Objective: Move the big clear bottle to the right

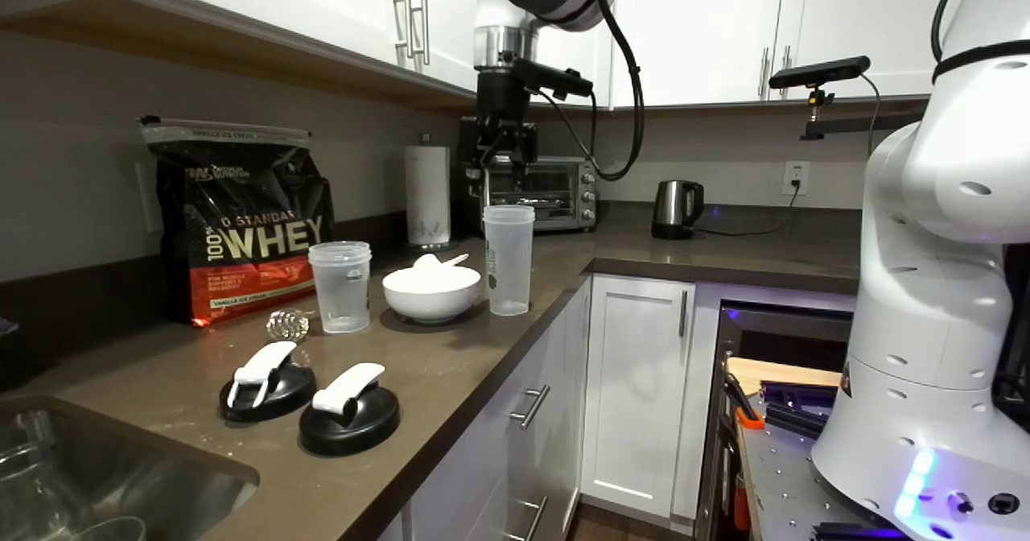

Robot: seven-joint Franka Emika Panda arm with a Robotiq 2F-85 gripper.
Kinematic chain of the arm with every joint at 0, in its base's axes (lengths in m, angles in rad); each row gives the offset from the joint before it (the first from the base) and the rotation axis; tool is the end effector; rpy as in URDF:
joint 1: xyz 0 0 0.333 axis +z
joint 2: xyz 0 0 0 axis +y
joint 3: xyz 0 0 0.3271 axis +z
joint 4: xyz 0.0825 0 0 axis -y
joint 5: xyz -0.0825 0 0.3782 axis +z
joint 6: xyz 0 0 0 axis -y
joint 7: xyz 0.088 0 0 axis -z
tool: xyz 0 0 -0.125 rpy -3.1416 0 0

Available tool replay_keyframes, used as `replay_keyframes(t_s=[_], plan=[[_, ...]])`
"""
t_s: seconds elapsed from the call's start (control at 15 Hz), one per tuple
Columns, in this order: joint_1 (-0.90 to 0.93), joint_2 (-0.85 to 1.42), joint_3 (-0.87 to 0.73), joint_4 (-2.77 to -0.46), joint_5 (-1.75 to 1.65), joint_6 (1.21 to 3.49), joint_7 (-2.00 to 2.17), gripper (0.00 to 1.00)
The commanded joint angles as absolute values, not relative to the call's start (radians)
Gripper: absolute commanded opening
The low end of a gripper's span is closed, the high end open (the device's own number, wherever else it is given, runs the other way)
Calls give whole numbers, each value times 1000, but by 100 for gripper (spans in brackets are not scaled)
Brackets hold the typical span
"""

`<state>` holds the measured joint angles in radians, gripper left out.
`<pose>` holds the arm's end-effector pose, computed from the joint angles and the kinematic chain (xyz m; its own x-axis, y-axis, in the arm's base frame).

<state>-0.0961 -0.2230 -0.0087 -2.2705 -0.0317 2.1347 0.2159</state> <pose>0.4777 -0.0522 0.4532 0.9501 -0.2986 0.0905 -0.3004 -0.9538 0.0070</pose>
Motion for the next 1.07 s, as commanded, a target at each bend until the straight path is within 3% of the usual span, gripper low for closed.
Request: replay_keyframes(t_s=[0.0,0.2,0.33,0.6,0.67,0.87,1.0], plan=[[-83,-147,-39,-2198,7,2124,135,100],[-83,-107,-53,-2169,20,2126,99,100],[-85,-81,-61,-2151,29,2123,85,90],[-89,-43,-73,-2134,30,2127,78,98],[-90,-35,-75,-2130,32,2126,79,85],[-92,-18,-82,-2125,28,2128,81,73],[-93,-9,-85,-2126,26,2130,85,54]])
